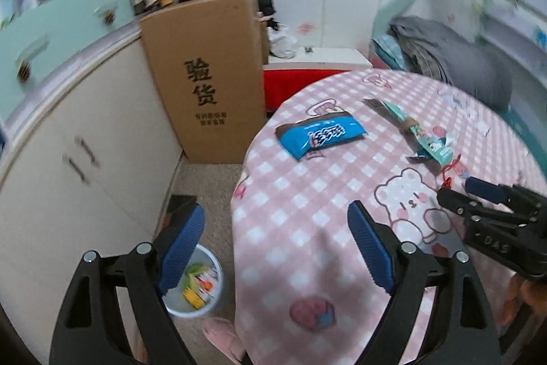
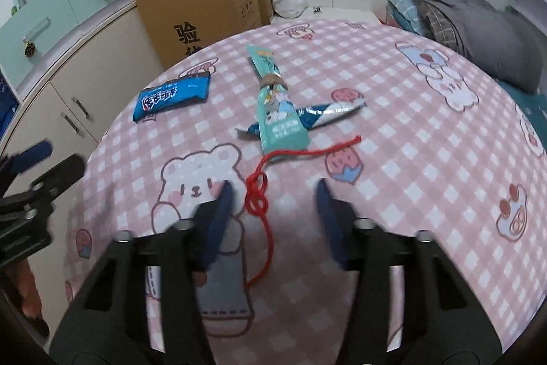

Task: Collect trash
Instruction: 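Move both tools back over the table toward the blue wrapper and tube, then grasp the blue snack wrapper with the left gripper while the right grasps the red string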

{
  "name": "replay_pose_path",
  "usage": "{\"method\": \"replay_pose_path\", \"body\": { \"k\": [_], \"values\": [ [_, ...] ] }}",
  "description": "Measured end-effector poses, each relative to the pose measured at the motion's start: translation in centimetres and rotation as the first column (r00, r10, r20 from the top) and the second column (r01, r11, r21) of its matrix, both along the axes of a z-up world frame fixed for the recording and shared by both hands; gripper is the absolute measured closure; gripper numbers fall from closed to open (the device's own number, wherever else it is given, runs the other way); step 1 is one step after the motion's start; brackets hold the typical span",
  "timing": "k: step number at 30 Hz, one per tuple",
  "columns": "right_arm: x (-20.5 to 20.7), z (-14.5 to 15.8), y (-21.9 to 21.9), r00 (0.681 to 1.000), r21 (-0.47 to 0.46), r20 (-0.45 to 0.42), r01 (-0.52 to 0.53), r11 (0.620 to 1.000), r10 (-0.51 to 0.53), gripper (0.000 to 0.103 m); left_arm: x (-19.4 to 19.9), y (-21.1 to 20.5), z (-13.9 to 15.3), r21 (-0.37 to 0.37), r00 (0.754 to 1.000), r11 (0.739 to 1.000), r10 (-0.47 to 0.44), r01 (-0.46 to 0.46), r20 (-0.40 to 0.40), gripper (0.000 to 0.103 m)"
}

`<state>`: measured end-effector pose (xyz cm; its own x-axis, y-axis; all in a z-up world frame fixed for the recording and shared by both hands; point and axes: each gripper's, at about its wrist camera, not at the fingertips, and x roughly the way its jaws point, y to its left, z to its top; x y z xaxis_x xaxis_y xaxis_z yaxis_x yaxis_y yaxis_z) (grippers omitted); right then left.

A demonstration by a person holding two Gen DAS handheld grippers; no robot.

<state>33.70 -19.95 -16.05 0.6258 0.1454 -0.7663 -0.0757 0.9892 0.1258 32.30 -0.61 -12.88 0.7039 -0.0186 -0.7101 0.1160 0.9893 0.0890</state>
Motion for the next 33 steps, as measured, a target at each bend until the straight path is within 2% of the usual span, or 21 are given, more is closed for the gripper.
{"method": "replay_pose_path", "body": {
  "k": [1,2,4,8,14,18,21,22,24,26,29,33],
  "values": [
    [0.1,0.0,0.0,1.000,-0.002,0.001,0.001,1.000,-0.001,0.082,0.4,-0.3,-0.1,0.019,1.000,1.000,-0.013,0.012,0.005,0.019],
    [0.2,0.1,-0.1,1.000,0.006,0.002,0.001,1.000,-0.001,0.091,1.0,-0.7,-0.2,0.048,0.999,0.998,-0.034,0.034,0.012,0.019],
    [0.3,0.2,-0.5,1.000,0.022,0.011,0.009,1.000,-0.009,0.093,2.2,-1.2,-0.4,0.091,0.998,0.994,-0.060,0.058,0.023,0.019],
    [0.8,0.6,-1.4,0.999,0.048,0.033,0.029,0.998,-0.031,0.094,4.9,-2.2,-1.1,0.102,0.992,0.986,-0.129,0.129,-0.005,0.019],
    [1.4,0.4,-2.4,0.999,0.119,0.014,0.046,0.992,-0.048,0.094,8.1,-4.1,-2.2,0.136,0.979,0.969,-0.203,0.205,-0.030,0.019],
    [1.4,0.4,-2.3,0.999,0.116,0.012,0.042,0.992,-0.043,0.094,10.0,-5.4,-2.7,0.190,0.971,0.953,-0.235,0.237,-0.035,0.019],
    [1.4,0.4,-2.3,0.999,0.115,0.011,0.037,0.993,-0.039,0.094,11.1,-5.6,-3.0,0.159,0.961,0.948,-0.268,0.275,-0.064,0.020],
    [1.4,0.4,-2.3,0.999,0.116,0.012,0.039,0.992,-0.040,0.094,11.4,-5.4,-3.1,0.130,0.963,0.955,-0.260,0.268,-0.075,0.024],
    [1.3,0.4,-2.2,0.999,0.117,0.015,0.042,0.992,-0.044,0.094,11.5,-5.1,-3.1,0.069,0.961,0.961,-0.262,0.268,-0.085,0.041],
    [1.2,0.6,-2.2,0.999,0.114,0.026,0.044,0.993,-0.047,0.094,11.1,-5.4,-3.1,0.097,0.965,0.961,-0.253,0.259,-0.073,0.065],
    [0.8,0.9,-2.4,0.998,0.112,0.044,0.045,0.993,-0.050,0.094,10.0,-5.9,-3.0,0.118,0.969,0.962,-0.239,0.244,-0.054,0.079],
    [0.2,1.0,-2.2,0.998,0.106,0.041,0.037,0.994,-0.042,0.094,7.7,-5.6,-2.2,0.079,0.976,0.973,-0.216,0.217,-0.025,0.087]
  ]
}}
